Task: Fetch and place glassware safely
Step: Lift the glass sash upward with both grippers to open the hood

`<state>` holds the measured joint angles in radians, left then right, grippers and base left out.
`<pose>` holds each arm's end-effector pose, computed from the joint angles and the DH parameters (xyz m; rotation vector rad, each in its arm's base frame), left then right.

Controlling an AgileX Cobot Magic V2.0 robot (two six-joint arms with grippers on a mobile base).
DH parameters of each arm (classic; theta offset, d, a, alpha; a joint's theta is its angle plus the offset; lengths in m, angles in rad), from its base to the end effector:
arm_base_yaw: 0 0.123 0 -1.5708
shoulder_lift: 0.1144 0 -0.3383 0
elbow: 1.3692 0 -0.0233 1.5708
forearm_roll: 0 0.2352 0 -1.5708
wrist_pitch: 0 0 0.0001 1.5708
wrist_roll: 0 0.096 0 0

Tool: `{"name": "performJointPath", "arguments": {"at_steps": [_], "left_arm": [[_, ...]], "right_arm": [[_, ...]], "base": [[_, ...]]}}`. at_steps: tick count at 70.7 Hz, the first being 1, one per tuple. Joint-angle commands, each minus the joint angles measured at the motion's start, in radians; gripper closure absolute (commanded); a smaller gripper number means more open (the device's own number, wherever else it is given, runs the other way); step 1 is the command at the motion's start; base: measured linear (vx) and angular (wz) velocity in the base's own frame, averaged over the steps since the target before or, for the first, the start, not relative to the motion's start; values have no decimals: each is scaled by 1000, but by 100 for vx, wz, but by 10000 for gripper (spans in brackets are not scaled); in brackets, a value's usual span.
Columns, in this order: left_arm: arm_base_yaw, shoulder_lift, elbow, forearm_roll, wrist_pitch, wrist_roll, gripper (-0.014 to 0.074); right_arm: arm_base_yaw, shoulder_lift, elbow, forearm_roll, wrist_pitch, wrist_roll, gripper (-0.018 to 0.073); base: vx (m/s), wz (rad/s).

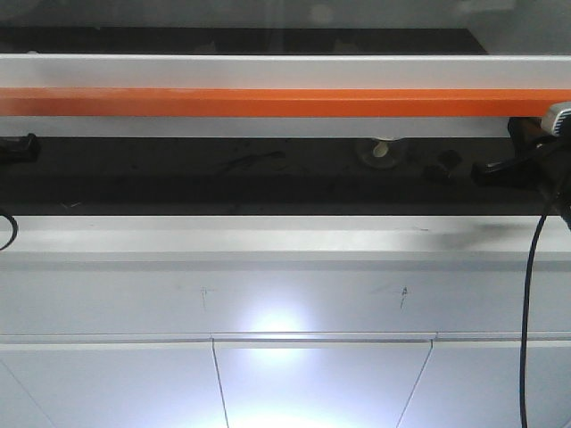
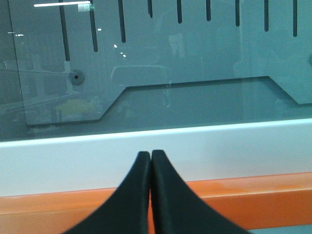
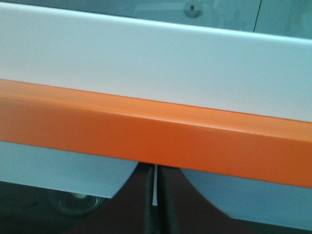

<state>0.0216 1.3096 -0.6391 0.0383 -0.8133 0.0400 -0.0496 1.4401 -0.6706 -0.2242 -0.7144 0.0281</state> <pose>0.2531 0.0028 0.3693 0.0535 1.3404 0.0557 0.2870 -0.0003 0.3328 -0.1873 1.5402 -0.0386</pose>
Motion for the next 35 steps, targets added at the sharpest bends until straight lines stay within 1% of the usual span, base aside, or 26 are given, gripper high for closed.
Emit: {"name": "performJointPath", "arguments": {"at_steps": [1, 23, 35], "left_arm": [[2, -60, -61, -11, -29, -9, 603], [2, -147, -139, -12, 53, -9, 603], [2, -188, -194, -12, 125, -9, 603]], "right_arm": [[-5, -88, -70, 1, -167, 1, 560], [-5, -192, -80, 2, -152, 20, 560], [-5, -243, -139, 2, -71, 23, 560]], "base": [[0, 0], [0, 0], [0, 0]]}}
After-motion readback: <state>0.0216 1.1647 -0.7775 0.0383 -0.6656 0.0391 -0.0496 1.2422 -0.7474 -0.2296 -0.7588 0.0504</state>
